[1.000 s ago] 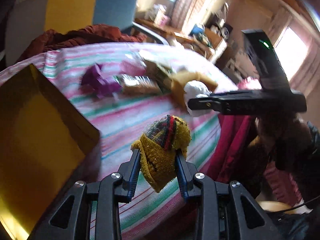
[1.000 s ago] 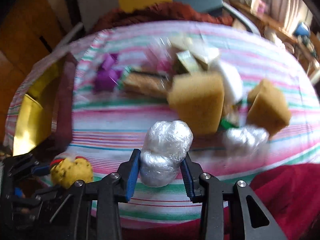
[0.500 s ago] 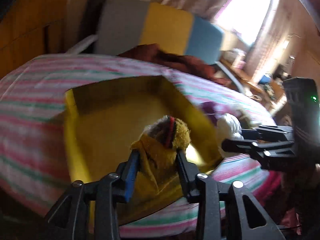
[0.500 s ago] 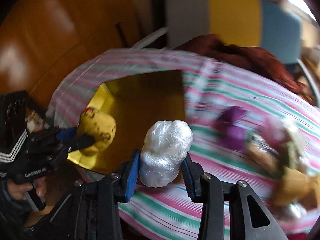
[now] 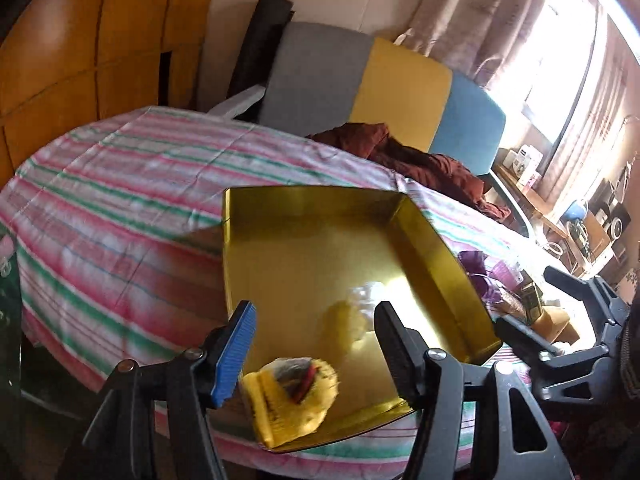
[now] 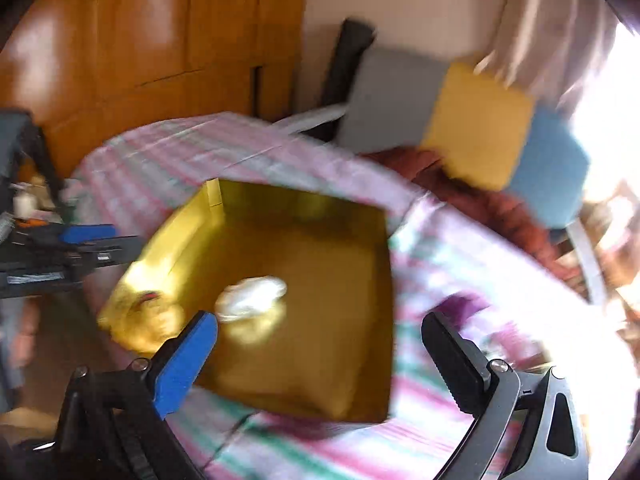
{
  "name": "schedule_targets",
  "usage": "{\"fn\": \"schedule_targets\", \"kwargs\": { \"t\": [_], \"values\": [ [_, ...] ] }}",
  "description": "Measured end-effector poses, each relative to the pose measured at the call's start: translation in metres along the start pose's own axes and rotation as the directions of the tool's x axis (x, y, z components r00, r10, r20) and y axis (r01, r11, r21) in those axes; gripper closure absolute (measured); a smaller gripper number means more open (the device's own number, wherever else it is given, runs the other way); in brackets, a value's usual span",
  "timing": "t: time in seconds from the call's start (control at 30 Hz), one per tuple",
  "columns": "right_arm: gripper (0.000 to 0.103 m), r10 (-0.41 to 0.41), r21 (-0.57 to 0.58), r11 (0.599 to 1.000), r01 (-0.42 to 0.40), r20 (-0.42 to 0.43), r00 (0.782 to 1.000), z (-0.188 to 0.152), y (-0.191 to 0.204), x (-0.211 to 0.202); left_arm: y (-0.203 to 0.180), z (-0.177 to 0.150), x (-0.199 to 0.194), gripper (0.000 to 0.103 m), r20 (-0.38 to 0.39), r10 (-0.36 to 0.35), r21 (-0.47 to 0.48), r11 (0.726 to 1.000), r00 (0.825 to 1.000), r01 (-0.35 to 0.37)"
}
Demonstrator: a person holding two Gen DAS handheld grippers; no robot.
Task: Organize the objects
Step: 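Carry the yellow pouch to the gold tray while the right gripper carries the wrapped bundle, then release the pouch and bundle into the gold tray, open both grippers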
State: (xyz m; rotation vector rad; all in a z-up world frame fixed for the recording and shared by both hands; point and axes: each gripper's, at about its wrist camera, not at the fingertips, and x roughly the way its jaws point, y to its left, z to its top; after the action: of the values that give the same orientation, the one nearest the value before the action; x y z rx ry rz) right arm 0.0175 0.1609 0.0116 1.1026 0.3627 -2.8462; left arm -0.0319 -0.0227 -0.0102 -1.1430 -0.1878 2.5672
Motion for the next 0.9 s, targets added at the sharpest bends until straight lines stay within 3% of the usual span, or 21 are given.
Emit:
{"fn": "schedule_targets", "kwargs": {
  "t": [0.27,0.37,0.9],
  "values": [
    [0.0,0.012,0.102,0.995,-0.008,-0.034,0.999,-0.002,-0.009,0.002,-0.021,0.004,-0.006,0.041,0.009,0.048,0.021,0.999,0.999,-0.048],
    [0.0,-0.02,0.108,0.994,0.023,-0.031,0.999,-0.004,-0.009,-0.001,-0.024,0.004,-0.005,0.041,0.001,0.056,0.022,0.998,0.998,-0.056],
    [0.0,-0.037,0.195,0.98,0.036,-0.003,0.999,-0.007,-0.031,-0.016,-0.043,0.001,0.0,0.041,-0.045,0.031,0.048,0.998,0.999,-0.029]
  ]
}}
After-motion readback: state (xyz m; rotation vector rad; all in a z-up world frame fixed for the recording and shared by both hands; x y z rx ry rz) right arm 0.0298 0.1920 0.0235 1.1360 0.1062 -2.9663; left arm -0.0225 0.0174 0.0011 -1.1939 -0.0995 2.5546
